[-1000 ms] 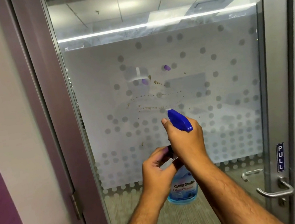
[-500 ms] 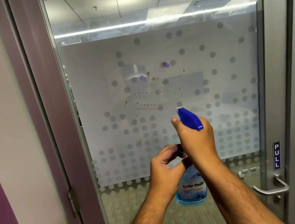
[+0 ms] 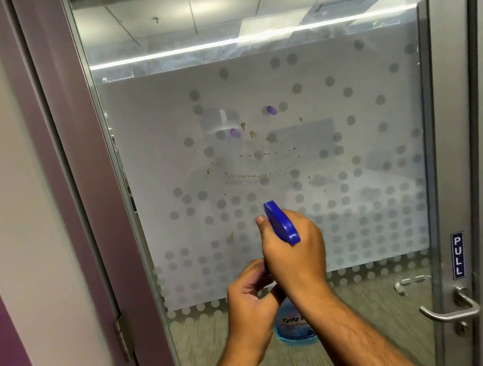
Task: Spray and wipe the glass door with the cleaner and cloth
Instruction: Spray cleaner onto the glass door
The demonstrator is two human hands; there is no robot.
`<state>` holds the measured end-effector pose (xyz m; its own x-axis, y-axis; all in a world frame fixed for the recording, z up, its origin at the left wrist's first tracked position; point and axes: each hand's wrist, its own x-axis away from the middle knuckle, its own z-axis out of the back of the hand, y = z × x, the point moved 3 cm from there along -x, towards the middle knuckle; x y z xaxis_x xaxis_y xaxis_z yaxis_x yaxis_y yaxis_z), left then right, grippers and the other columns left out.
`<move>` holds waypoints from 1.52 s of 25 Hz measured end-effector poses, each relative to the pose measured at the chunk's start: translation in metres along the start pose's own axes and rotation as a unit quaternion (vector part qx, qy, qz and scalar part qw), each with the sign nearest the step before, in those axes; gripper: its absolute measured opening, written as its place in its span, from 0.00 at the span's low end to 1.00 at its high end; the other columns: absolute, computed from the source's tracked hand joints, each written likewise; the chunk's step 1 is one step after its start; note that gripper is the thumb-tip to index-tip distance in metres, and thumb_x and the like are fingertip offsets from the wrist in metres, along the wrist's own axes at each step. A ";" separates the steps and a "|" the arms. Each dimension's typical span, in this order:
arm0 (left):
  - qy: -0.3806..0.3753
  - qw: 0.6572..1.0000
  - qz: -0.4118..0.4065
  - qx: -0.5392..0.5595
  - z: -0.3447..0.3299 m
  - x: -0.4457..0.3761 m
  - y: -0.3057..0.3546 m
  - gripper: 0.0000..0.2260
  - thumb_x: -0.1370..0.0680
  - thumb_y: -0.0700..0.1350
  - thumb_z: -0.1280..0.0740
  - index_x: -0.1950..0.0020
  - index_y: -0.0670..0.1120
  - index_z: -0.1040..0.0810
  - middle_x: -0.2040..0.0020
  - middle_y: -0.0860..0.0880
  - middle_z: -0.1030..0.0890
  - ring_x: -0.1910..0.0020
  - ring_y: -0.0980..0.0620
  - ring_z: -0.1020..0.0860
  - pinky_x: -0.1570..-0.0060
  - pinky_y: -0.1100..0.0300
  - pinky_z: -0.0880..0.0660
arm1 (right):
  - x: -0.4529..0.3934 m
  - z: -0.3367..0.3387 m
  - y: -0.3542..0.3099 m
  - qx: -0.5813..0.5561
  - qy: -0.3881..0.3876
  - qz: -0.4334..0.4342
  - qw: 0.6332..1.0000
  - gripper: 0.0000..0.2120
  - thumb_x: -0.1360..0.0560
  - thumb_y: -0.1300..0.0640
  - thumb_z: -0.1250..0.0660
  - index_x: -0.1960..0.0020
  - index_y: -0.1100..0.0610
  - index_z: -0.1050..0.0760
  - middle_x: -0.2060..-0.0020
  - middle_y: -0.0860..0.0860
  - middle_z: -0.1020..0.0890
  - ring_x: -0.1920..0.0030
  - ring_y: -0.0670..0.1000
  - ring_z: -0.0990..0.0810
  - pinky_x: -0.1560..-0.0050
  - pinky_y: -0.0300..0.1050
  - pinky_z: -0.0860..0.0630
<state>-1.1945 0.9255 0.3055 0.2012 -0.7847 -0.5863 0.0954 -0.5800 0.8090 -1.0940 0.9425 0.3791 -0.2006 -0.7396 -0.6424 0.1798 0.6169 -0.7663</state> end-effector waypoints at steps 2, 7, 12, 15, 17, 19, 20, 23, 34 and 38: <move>-0.010 1.000 -0.013 -0.024 -0.003 -0.002 -0.001 0.15 0.30 0.49 0.25 0.44 0.52 0.12 0.46 0.47 0.11 0.43 0.45 0.14 0.38 0.39 0.19 | 0.003 0.008 0.004 -0.037 0.037 -0.018 0.998 0.18 0.20 0.52 0.27 0.66 0.50 0.28 0.69 0.47 0.26 0.69 0.47 0.29 0.66 0.47 0.28; -0.044 0.998 -0.001 -0.054 -0.023 -0.002 -0.003 0.15 0.28 0.49 0.25 0.42 0.50 0.13 0.46 0.49 0.12 0.42 0.46 0.15 0.37 0.40 0.20 | -0.002 0.034 0.012 -0.077 0.082 -0.036 0.993 0.13 0.21 0.53 0.25 0.62 0.51 0.25 0.64 0.51 0.22 0.64 0.51 0.24 0.59 0.54 0.23; -0.055 0.997 0.021 -0.051 -0.054 0.001 -0.005 0.13 0.26 0.47 0.26 0.42 0.53 0.13 0.44 0.51 0.12 0.40 0.47 0.15 0.35 0.44 0.20 | -0.010 0.058 0.024 -0.075 0.062 -0.029 0.995 0.10 0.21 0.53 0.25 0.59 0.51 0.23 0.62 0.50 0.21 0.64 0.46 0.24 0.61 0.44 0.25; -0.049 0.996 0.058 -0.052 -0.071 0.009 -0.009 0.13 0.23 0.43 0.26 0.41 0.56 0.14 0.43 0.53 0.12 0.38 0.51 0.15 0.33 0.49 0.20 | -0.014 0.072 0.035 -0.070 0.033 -0.032 0.996 0.11 0.21 0.53 0.25 0.60 0.51 0.24 0.62 0.50 0.22 0.64 0.44 0.24 0.60 0.39 0.27; -0.038 0.996 0.064 -0.057 -0.084 0.016 -0.007 0.14 0.22 0.39 0.26 0.41 0.54 0.14 0.43 0.53 0.11 0.38 0.53 0.15 0.34 0.55 0.20 | -0.015 0.083 0.043 -0.064 0.003 -0.037 0.997 0.12 0.21 0.53 0.26 0.60 0.51 0.25 0.61 0.50 0.22 0.64 0.44 0.24 0.59 0.40 0.27; -0.020 0.995 0.059 -0.074 -0.098 0.024 -0.004 0.14 0.23 0.36 0.26 0.41 0.52 0.15 0.44 0.53 0.11 0.40 0.55 0.15 0.38 0.62 0.21 | -0.015 0.093 0.054 -0.059 -0.034 -0.045 0.997 0.12 0.21 0.53 0.25 0.60 0.51 0.25 0.61 0.50 0.22 0.64 0.44 0.25 0.59 0.42 0.27; -0.009 0.995 0.058 -0.081 -0.104 0.029 -0.003 0.14 0.23 0.35 0.26 0.41 0.51 0.14 0.45 0.53 0.11 0.41 0.56 0.15 0.40 0.64 0.21 | -0.014 0.099 0.059 -0.058 -0.053 -0.047 0.996 0.13 0.21 0.53 0.25 0.61 0.51 0.25 0.61 0.50 0.22 0.64 0.45 0.25 0.59 0.43 0.26; 0.014 0.995 0.063 -0.081 -0.115 0.046 -0.001 0.14 0.23 0.35 0.27 0.43 0.50 0.14 0.46 0.51 0.11 0.43 0.55 0.14 0.41 0.63 0.20 | -0.007 0.113 0.064 -0.064 -0.098 -0.051 0.992 0.13 0.21 0.53 0.26 0.60 0.52 0.26 0.61 0.50 0.23 0.63 0.47 0.26 0.58 0.46 0.25; -0.011 0.996 0.068 -0.055 -0.102 0.123 0.051 0.15 0.24 0.34 0.28 0.42 0.51 0.14 0.45 0.48 0.11 0.41 0.49 0.14 0.36 0.50 0.18 | 0.067 0.152 0.007 -0.037 -0.101 -0.031 0.994 0.11 0.20 0.51 0.26 0.57 0.54 0.25 0.59 0.51 0.21 0.60 0.49 0.23 0.56 0.47 0.22; -0.006 0.997 0.061 -0.038 -0.090 0.161 0.077 0.18 0.23 0.32 0.28 0.44 0.56 0.14 0.47 0.50 0.10 0.43 0.51 0.13 0.39 0.54 0.18 | 0.113 0.175 -0.019 0.032 -0.093 -0.028 0.995 0.08 0.24 0.50 0.23 0.51 0.52 0.21 0.54 0.48 0.18 0.54 0.47 0.19 0.53 0.44 0.21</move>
<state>-1.0676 0.7745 0.2771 0.2035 -0.8514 -0.4834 0.1455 -0.4619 0.8749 -0.9518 0.8002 0.3229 -0.0316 -0.8125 -0.5821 0.2360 0.5599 -0.7943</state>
